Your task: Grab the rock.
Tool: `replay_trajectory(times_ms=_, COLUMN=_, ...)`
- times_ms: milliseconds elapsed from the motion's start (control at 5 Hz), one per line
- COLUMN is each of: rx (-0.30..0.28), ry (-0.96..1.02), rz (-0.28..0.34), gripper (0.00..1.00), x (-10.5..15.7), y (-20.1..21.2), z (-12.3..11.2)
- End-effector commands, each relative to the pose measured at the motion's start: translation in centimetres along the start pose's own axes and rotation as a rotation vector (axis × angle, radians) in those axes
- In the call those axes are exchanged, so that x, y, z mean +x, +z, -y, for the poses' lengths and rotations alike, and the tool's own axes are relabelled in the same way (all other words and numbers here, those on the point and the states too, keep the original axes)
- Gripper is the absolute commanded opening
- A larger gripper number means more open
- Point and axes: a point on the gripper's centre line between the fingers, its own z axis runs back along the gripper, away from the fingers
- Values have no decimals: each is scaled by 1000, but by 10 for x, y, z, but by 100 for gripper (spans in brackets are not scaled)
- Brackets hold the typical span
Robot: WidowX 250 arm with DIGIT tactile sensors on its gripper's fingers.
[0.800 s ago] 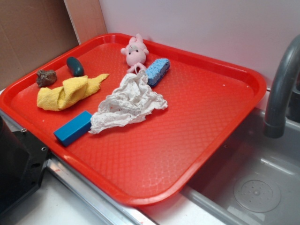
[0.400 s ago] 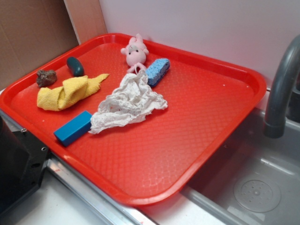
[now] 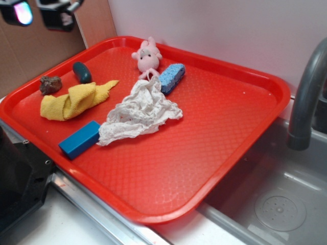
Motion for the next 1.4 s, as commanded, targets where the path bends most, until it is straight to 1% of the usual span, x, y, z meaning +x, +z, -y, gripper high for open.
replay_trajectory(times_ms=0, rx=95, ry=505, rz=224, gripper=100, x=0, y=-23, z=-35)
replay_trajectory(times_ms=600, rx=95, ry=505, rz=224, gripper=100, x=0, y=-23, z=-35)
replay_trajectory(times_ms=800, rx=32, ry=562, rz=255, gripper=100, x=6, y=-51, z=-50)
replay_trajectory(times_ms=1000, rx=9, ry=614, rz=246, gripper=100, x=7, y=-66, z=-53)
replay_trajectory(times_ms=1200, rx=21, ry=650, rz=217, gripper=100, x=5, y=-85, z=-62)
